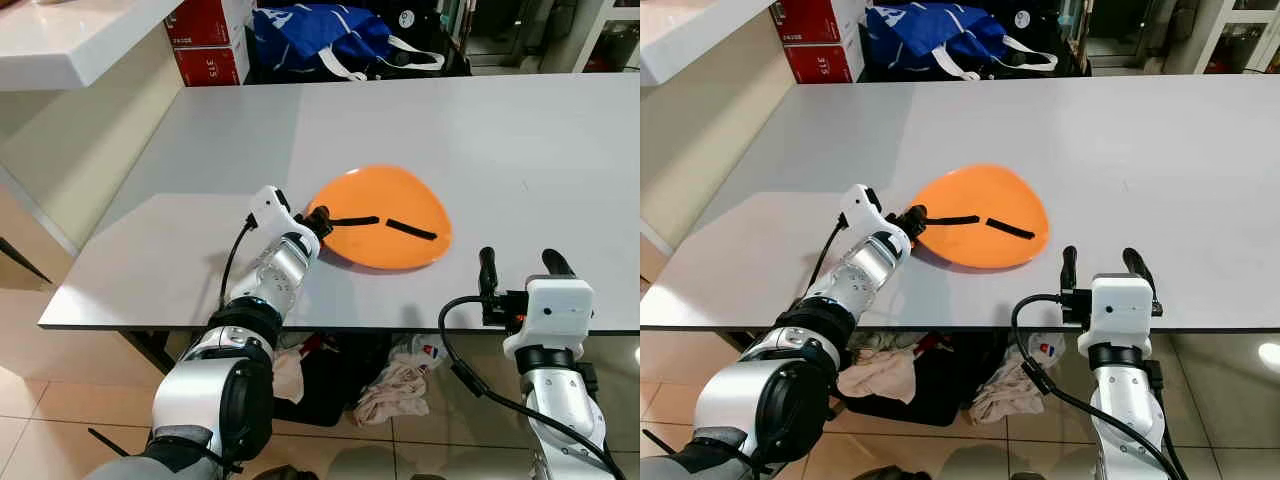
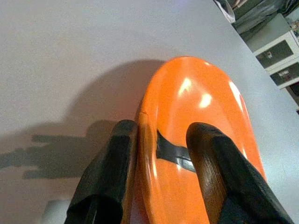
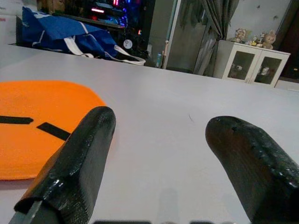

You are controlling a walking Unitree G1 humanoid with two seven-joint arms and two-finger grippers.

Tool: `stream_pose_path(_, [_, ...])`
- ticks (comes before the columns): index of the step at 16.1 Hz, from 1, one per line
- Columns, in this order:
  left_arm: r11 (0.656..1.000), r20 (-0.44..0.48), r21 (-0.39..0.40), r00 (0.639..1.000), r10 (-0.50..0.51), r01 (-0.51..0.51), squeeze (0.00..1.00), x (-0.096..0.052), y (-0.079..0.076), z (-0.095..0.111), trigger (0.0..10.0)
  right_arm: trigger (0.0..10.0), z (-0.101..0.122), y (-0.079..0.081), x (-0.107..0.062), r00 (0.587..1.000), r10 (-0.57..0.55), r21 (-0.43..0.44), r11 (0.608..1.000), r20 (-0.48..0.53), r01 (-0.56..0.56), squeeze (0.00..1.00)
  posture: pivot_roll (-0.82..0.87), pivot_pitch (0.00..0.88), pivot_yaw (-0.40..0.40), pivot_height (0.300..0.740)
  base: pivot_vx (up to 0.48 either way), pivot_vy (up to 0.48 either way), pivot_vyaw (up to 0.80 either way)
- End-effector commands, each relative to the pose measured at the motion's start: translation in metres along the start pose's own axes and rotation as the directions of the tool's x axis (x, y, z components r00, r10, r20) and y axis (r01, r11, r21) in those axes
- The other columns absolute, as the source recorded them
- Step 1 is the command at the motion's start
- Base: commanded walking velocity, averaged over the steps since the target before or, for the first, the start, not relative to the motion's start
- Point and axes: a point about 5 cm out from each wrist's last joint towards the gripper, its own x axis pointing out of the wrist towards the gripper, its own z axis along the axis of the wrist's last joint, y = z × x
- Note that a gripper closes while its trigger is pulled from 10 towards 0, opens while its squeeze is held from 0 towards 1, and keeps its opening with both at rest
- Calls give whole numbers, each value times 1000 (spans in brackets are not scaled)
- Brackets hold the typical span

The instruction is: Setting the table

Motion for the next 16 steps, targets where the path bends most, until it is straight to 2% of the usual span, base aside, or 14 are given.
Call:
stream_pose_path(1, [999,3,23,1000,-27,27,1000,2,-17,-2,10000,10000,3,0,1,1000,4,6,1000,4,-4,0,-171,0,105,740,0,0,0])
stream_pose_path(11, [999,35,48,999,-1,0,1000,2,-15,4,10000,10000,3,1,3,1000,6,6,1000,5,-6,0,-166,0,102,740,0,0,0])
stream_pose_path(12, [998,47,68,999,-1,-2,1000,2,-15,7,10000,10000,3,1,3,1000,6,7,1000,5,-6,0,-163,0,103,740,0,0,0])
stream_pose_path(14, [974,123,215,991,47,-73,1000,1,-6,19,10000,10000,2,2,4,1000,7,10,1000,5,-7,0,-155,0,103,740,0,0,0])
stream_pose_path(15, [948,191,307,981,22,-81,1000,-1,-7,30,10000,10000,2,2,4,1000,7,11,1000,5,-7,0,-153,0,102,740,0,0,0])
stream_pose_path(16, [946,208,316,978,11,-78,1000,-1,-8,35,10000,10000,1,2,5,1000,7,12,1000,5,-7,0,-147,0,101,740,0,0,0])
